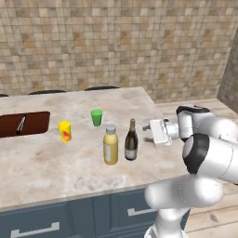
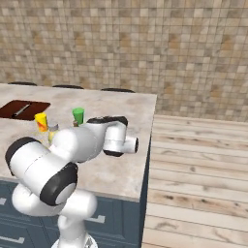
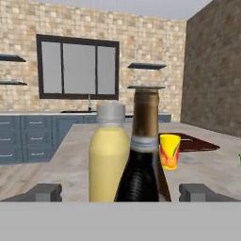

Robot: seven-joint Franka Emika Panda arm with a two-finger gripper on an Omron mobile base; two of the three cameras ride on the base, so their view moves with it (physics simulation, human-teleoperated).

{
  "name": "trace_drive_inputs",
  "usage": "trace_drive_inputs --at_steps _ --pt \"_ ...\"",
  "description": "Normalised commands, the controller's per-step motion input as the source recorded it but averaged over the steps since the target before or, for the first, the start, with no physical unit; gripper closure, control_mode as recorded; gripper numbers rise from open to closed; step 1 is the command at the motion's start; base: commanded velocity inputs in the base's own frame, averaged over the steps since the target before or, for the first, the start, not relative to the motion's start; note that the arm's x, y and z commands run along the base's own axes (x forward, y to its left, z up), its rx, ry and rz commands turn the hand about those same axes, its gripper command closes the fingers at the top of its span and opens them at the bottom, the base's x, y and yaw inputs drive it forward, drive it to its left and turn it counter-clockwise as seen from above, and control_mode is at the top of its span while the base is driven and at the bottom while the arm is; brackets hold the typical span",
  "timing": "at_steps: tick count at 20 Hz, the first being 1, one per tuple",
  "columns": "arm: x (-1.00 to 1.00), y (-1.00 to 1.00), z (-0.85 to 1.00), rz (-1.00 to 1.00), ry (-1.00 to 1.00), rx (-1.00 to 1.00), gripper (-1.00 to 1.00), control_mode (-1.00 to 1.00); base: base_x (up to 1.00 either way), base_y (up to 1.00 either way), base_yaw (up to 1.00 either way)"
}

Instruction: Place the drinks on the dining counter in a tight cluster.

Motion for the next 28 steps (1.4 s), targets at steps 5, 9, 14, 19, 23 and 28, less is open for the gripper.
trace_drive_inputs --at_steps 5,9,14,19,23,28 --pt "-0.50 -0.21 0.14 -0.08 0.00 0.00 -1.00 -1.00 0.00 0.00 0.00" --pt "-0.48 -0.15 0.14 -0.01 0.00 0.00 -1.00 -1.00 0.00 0.00 0.00" --pt "-0.40 -0.11 0.13 0.00 0.02 0.00 -1.00 -1.00 0.00 0.00 0.00" --pt "-0.07 -0.01 0.00 0.00 0.00 0.00 -1.00 -1.00 0.00 0.00 0.00" --pt "-0.04 0.00 0.00 0.00 0.00 0.00 -1.00 -1.00 0.00 0.00 0.00" --pt "0.00 0.00 0.00 0.00 0.00 0.00 -1.00 1.00 -0.39 0.00 -0.07"
